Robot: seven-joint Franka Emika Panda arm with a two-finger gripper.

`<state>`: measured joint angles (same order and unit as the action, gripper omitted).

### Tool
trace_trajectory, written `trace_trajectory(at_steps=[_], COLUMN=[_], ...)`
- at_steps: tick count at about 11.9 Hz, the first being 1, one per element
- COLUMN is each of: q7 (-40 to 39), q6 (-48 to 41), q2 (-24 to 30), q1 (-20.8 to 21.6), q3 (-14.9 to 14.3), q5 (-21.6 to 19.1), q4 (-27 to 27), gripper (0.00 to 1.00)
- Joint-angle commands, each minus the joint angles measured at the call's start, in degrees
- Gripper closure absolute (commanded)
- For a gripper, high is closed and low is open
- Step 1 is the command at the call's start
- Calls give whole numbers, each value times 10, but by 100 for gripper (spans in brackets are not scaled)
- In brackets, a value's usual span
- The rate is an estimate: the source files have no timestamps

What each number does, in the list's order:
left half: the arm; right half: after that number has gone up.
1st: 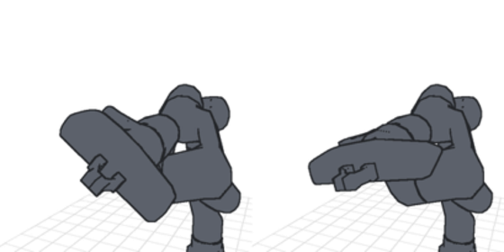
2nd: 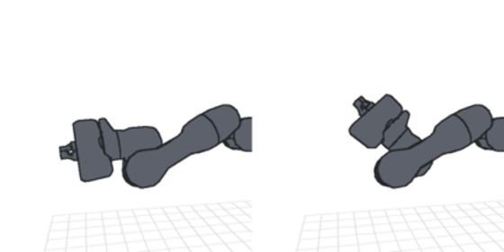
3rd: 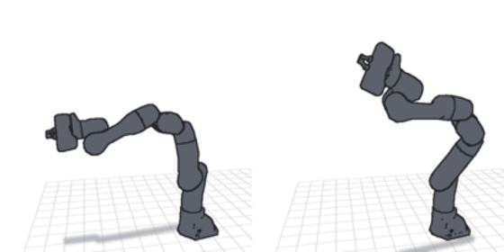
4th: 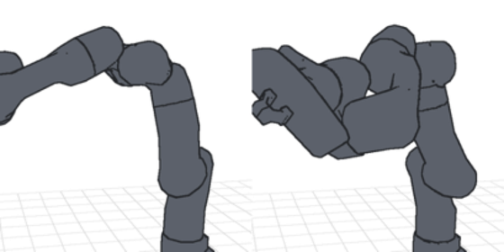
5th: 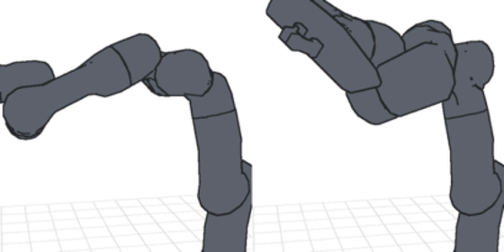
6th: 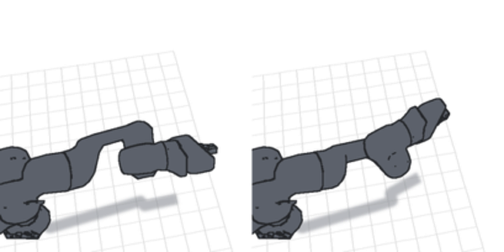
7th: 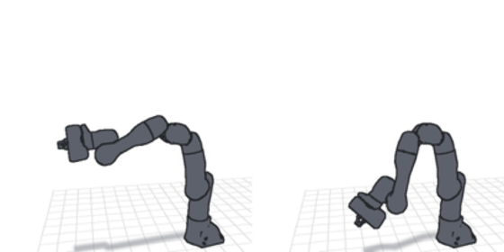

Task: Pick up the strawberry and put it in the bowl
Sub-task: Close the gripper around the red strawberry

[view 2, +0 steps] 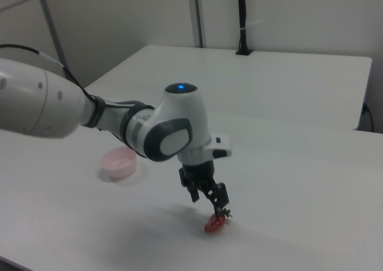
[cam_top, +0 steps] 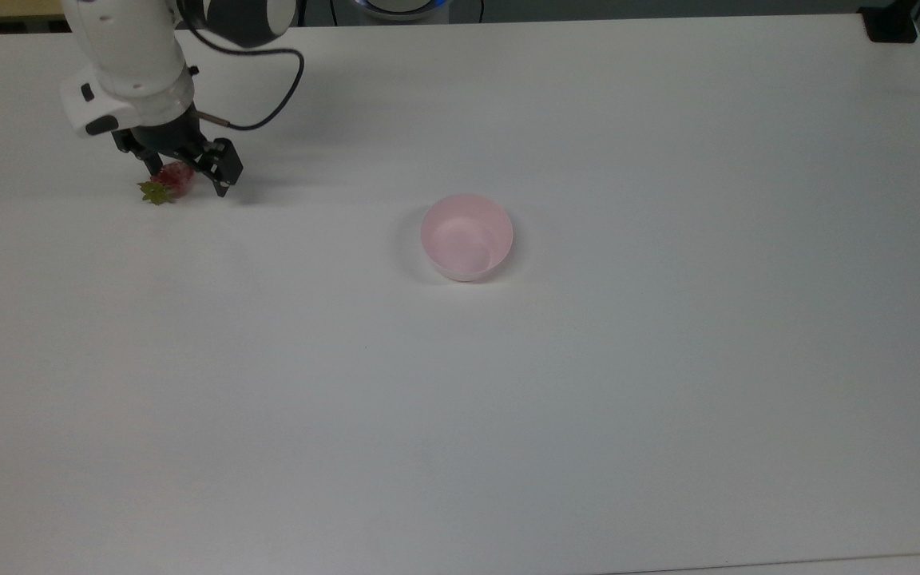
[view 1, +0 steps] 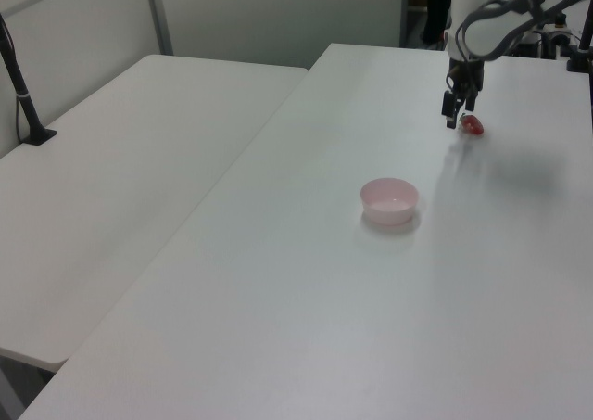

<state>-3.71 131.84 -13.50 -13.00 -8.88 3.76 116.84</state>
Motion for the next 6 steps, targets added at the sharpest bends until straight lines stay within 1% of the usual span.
trace_trajectory(at_steps=[1,3,4,6], q7=[14,14,14,16], q6=[5,5,6,6], q2=[3,5,3,-18], q1=[-32,-41,-42,-38], q3=[-1,-2,-10,-11], q5=[10,10,11,11], q4=[0,0,0,0], gripper=[10,10,9,6])
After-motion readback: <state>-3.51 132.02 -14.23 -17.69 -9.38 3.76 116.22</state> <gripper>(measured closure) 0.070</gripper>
